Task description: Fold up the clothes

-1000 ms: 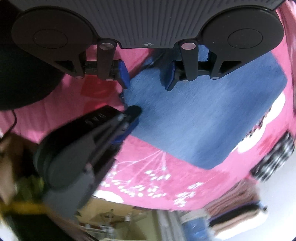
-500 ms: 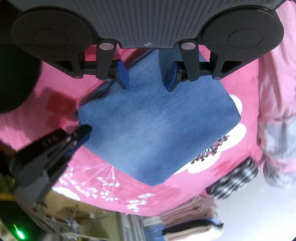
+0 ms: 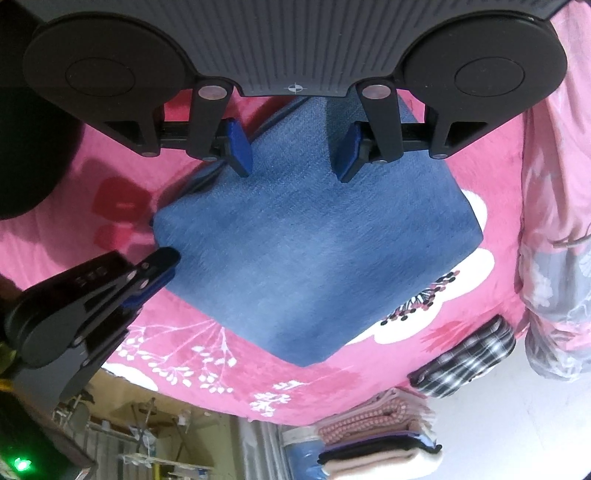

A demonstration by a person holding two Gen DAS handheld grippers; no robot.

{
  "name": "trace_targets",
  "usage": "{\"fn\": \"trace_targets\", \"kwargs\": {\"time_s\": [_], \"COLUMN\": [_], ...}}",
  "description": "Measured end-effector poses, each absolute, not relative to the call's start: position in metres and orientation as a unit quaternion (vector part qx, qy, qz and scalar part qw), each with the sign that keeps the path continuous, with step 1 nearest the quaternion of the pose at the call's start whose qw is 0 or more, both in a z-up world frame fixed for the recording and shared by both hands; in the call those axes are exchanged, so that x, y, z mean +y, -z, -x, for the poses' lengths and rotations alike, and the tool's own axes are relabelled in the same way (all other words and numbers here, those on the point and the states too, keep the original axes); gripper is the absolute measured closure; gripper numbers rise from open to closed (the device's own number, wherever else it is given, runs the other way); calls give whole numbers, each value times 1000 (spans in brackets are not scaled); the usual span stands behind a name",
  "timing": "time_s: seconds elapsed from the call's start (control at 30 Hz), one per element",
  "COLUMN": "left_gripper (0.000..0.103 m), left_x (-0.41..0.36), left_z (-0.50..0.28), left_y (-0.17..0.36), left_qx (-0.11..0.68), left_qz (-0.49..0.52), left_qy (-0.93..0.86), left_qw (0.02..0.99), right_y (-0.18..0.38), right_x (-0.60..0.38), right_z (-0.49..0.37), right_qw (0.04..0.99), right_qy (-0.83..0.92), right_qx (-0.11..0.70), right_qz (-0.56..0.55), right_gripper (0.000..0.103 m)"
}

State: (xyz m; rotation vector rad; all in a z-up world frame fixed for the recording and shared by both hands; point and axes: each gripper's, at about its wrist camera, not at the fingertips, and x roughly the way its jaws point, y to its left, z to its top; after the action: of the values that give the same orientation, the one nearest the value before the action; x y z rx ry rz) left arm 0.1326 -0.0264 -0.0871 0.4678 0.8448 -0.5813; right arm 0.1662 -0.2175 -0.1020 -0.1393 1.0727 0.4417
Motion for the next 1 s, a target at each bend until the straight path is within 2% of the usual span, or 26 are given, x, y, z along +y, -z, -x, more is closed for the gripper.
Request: {"fn": "trace_targets", "kwargs": {"time_s": [0.23,0.6,0.87,1.0], "left_gripper": [53,53,53,53], "left_x": [-23,-20,5,14], "left_z": [-134,-133,-122,-119], "left_y": [86,84,71,55], "left_qx": [402,399,396,375], "left_qz": [-209,-207,-190,-154], "left_qy": [278,285,288,290], "left_qw": [847,846,851,867], "right_y": [70,109,64,68], "right_x": [-237,-219,-224,-210], "right_z": [-159,-167,-155,-162], "right_qw": [849,819,838,834], "right_qy": [-193,-204,-216,-233], "right_qx": [491,534,497,494], "right_qz": [32,42,71,81], "right_gripper": [90,90,90,90]}}
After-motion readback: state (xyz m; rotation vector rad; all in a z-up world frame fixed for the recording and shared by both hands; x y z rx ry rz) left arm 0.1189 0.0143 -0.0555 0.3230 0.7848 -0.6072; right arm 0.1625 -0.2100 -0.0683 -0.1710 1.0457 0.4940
